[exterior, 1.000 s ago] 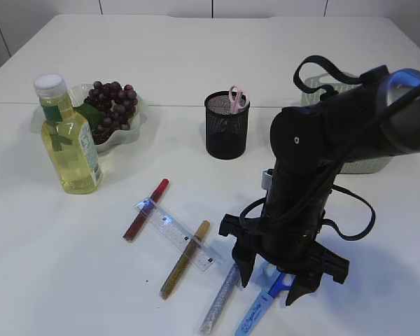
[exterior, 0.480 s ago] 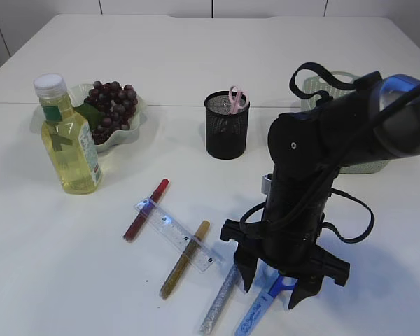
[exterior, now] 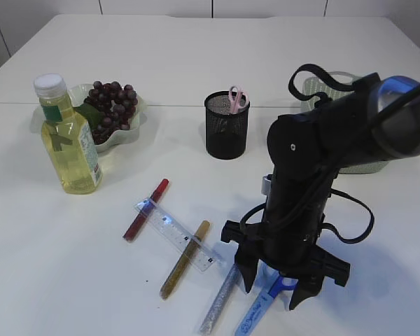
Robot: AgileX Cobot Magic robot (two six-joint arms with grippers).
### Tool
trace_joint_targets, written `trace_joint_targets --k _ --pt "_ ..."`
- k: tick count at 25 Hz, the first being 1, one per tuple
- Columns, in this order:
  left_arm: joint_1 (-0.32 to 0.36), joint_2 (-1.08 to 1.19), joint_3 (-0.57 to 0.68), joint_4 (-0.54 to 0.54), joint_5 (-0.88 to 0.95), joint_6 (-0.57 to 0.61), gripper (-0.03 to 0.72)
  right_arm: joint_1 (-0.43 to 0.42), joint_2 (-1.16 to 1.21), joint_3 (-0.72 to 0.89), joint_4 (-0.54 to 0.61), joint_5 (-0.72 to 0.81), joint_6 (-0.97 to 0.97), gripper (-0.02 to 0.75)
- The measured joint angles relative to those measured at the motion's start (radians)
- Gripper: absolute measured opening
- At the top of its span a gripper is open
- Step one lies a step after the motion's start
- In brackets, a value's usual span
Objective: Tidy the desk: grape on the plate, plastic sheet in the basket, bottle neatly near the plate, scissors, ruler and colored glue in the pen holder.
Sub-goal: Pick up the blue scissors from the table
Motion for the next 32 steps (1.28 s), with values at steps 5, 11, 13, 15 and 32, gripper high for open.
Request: trace_joint_targets --k 5,11,13,15,32 --pt "0.000 0.000 0.000 0.000 0.000 0.000 0.242 0.000 0.021 0.000 0.016 0.000 0.000 0.510" --pt "0.000 0.000 0.000 0.000 0.000 0.000 0.242 0.000 0.021 0.000 0.024 -0.004 0.000 0.510" --pt "0.000 0.000 0.000 0.000 0.000 0.000 0.242 0.000 0.021 0.000 0.024 -0.004 0.000 0.510" --pt "0.000 0.000 0.000 0.000 0.000 0.000 0.242 0.000 0.021 0.000 0.024 -0.006 0.000 0.510" --pt "0.000 0.000 0.000 0.000 0.000 0.000 0.242 0.000 0.037 0.000 0.007 -0.009 0.000 0.504"
